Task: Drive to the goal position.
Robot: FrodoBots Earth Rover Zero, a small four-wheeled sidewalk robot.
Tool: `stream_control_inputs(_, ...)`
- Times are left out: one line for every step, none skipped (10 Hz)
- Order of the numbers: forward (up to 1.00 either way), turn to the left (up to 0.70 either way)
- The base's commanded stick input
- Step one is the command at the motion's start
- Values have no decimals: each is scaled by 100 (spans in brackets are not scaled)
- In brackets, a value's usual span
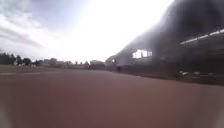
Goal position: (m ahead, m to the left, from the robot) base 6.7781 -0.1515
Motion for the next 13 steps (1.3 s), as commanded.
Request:
stream_control_inputs(70,0)
stream_control_inputs(70,0)
stream_control_inputs(70,0)
stream_control_inputs(70,0)
stream_control_inputs(70,0)
stream_control_inputs(70,0)
stream_control_inputs(70,0)
stream_control_inputs(70,0)
stream_control_inputs(70,0)
stream_control_inputs(70,0)
stream_control_inputs(70,0)
stream_control_inputs(70,0)
stream_control_inputs(70,0)
